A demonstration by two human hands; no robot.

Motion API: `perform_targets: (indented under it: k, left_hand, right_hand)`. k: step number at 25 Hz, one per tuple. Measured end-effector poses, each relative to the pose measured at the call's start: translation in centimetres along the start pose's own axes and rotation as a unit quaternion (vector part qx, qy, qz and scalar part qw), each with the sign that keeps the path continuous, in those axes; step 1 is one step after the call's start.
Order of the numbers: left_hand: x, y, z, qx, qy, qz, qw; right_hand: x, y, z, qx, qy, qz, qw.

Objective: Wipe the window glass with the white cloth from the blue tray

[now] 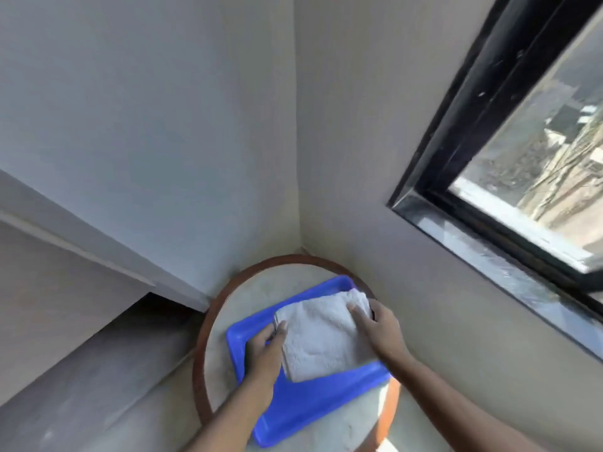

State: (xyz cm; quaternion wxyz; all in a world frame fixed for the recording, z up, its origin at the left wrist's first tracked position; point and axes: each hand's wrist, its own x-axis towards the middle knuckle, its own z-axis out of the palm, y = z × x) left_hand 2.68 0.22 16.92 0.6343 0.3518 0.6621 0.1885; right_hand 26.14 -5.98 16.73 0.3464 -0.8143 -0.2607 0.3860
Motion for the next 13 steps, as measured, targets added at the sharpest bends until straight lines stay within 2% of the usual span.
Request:
perform_targets:
  k: [2,4,6,7,8,9,10,11,12,13]
  left_hand:
    - [5.3,-5.8,-0.9,0.014,0.056,-0.023,0.998]
    - [9.7,-9.9,-1.2,0.033,0.089,-0.018,0.995]
    - [12.6,-13.3,-1.4,0.061,0.094,-0.025,0.993]
    - [13.5,-14.3,-1.5,0.097,0.103,-0.002,0.99]
    - [14.7,-15.2,-1.7,0.149,0.096,0.029,0.984]
    - [15.7,-15.4,-1.7,0.182,0.096,0.034,0.978]
    - [16.4,-15.0,-1.1,0.203,0.121,0.047,0.971]
    - [16.0,-12.8,0.2,0.215,0.121,0.075,0.966]
    - [15.0,-10.3,0.9,0.24,0.126,0.109,0.956]
    - [11.5,-5.4,2.8,0.28,0.109,0.169,0.939]
  right_hand:
    - [3.0,6.1,6.1,-0.089,0.005,-0.038,0.995]
    - [5.5,10.5,10.4,-0.164,-0.008,-0.038,0.986]
    - [7.0,14.1,13.4,-0.256,0.002,-0.074,0.964]
    - [7.2,15.3,14.6,-0.295,0.005,-0.108,0.949]
    - [7.4,16.2,15.4,-0.37,-0.008,-0.109,0.923]
    - [7.9,16.2,15.6,-0.373,-0.055,-0.053,0.925]
    - [8.7,15.7,15.7,-0.387,-0.082,-0.031,0.918]
    - [9.2,13.5,13.8,-0.388,-0.063,-0.023,0.919]
    - [9.1,12.3,11.9,-0.394,0.055,-0.07,0.915]
    - [7.7,8.7,7.4,-0.34,0.124,-0.064,0.93]
